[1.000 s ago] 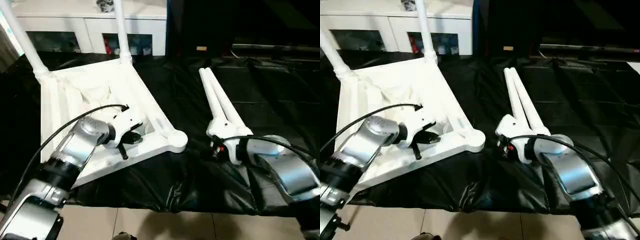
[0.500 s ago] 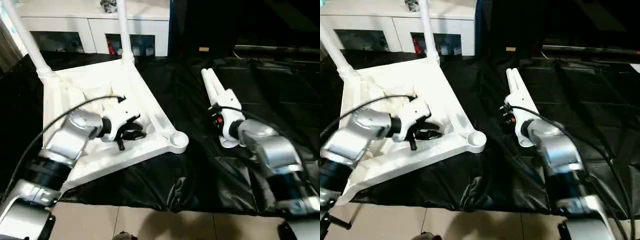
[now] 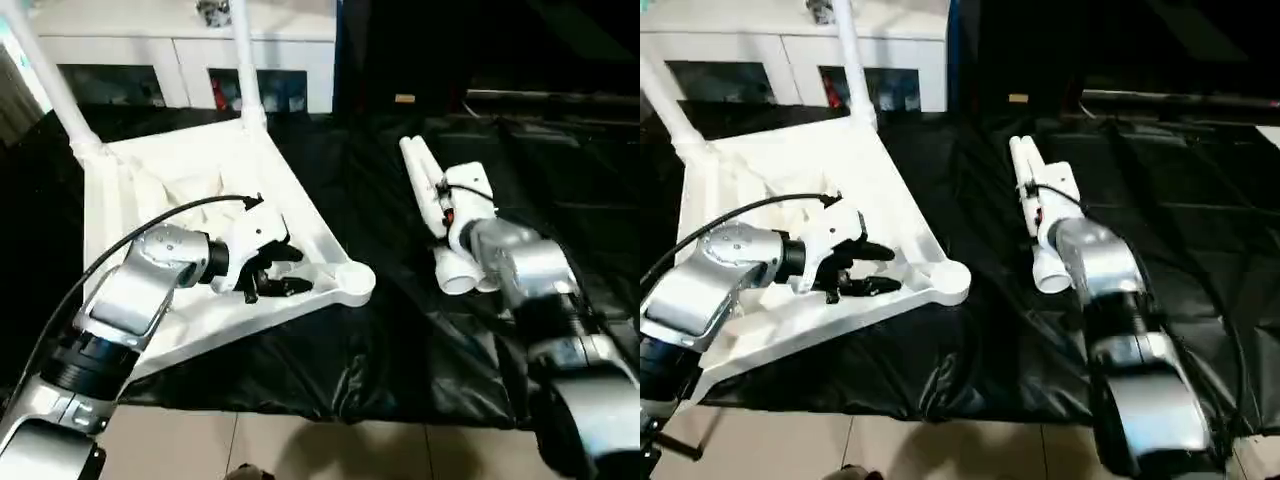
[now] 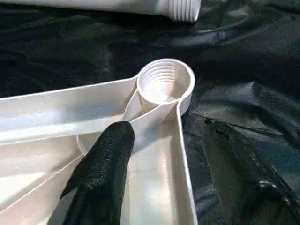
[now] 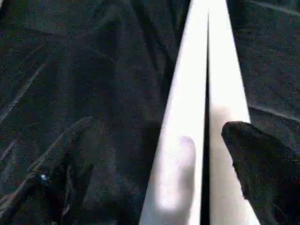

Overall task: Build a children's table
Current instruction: Pick table leg

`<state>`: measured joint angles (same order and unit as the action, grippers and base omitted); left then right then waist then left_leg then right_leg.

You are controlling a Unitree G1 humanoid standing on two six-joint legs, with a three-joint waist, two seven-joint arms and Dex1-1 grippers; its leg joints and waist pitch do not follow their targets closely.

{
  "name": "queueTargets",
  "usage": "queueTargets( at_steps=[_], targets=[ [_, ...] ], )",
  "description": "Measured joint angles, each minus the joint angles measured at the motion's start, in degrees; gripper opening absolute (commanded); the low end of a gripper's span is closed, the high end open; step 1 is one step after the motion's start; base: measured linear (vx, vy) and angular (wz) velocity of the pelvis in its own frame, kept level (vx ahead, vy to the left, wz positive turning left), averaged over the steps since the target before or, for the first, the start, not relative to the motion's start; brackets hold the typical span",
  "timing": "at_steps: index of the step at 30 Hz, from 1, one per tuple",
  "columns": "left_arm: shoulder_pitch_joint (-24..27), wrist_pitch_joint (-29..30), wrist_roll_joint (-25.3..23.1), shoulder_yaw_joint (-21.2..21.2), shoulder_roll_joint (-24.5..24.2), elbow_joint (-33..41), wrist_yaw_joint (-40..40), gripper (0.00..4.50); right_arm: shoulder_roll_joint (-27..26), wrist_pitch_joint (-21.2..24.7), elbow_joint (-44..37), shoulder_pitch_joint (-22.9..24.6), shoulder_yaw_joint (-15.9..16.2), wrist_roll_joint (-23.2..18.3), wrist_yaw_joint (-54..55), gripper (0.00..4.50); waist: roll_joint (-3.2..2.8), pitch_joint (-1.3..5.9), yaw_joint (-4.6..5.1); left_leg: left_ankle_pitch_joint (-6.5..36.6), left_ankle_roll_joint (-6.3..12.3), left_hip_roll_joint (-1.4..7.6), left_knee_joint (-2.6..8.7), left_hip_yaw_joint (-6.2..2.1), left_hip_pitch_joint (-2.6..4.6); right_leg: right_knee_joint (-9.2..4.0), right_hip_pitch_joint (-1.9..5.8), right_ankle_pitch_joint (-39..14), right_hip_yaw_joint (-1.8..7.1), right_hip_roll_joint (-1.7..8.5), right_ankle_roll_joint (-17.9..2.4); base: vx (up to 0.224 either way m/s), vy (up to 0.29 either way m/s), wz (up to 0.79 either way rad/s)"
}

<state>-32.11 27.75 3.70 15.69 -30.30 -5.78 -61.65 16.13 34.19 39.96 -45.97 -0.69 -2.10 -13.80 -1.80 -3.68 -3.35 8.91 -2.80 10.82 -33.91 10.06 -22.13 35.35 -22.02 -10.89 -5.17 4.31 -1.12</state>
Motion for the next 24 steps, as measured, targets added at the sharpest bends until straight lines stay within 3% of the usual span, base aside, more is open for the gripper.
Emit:
queueTargets(
  at_steps=[11, 18, 19, 23, 24],
  targets=[
    [0.12, 0.62, 0.01, 0.39, -0.54, 1.11, -0.05, 2.69, -0.30, -1.05, 18.17, -7.13, -0.18, 0.59, -0.15, 4.50, -0.01, -0.01, 0.02, 0.00, 0.00, 0.01, -0.03, 0.00, -0.02, 0.03, -0.01, 0.00, 0.00, 0.00, 0.00, 0.000, 0.000, 0.00],
    [0.17, 0.92, 0.23, 0.39, -1.00, 2.21, -0.48, 2.69, -0.29, 0.38, 24.40, -10.38, -0.99, 0.67, 0.15, 4.50, 0.00, 0.00, -0.05, 0.00, 0.00, 0.01, -0.06, 0.00, -0.01, 0.05, -0.01, 0.00, -0.01, 0.00, -0.01, 0.000, 0.000, 0.00],
    [0.17, 0.97, 0.36, 0.39, -1.01, 2.22, -0.55, 2.77, -0.29, 0.46, 24.53, -10.45, -0.99, 0.67, 0.12, 4.22, 0.00, 0.00, -0.07, 0.00, 0.00, 0.01, -0.06, 0.00, -0.01, 0.05, -0.01, 0.00, -0.01, 0.00, -0.01, 0.000, 0.000, 0.00],
    [0.17, 1.05, 0.60, 0.39, -1.08, 2.22, -0.61, 2.77, -0.29, 0.24, 27.75, -12.19, -1.17, 0.67, 0.14, 4.02, 0.00, 0.00, -0.07, 0.00, 0.00, 0.02, -0.07, 0.00, -0.01, 0.09, -0.01, 0.00, -0.01, 0.00, -0.01, 0.000, 0.000, 0.00],
    [0.17, 1.05, 0.61, 0.39, -1.09, 2.22, -0.61, 2.77, -0.28, 0.20, 28.04, -12.30, -1.18, 0.67, 0.14, 3.77, 0.01, 0.01, -0.09, 0.00, 0.00, 0.02, -0.07, 0.00, -0.01, 0.09, -0.01, 0.00, -0.01, 0.00, -0.01, 0.000, 0.000, 0.00]
  ],
)
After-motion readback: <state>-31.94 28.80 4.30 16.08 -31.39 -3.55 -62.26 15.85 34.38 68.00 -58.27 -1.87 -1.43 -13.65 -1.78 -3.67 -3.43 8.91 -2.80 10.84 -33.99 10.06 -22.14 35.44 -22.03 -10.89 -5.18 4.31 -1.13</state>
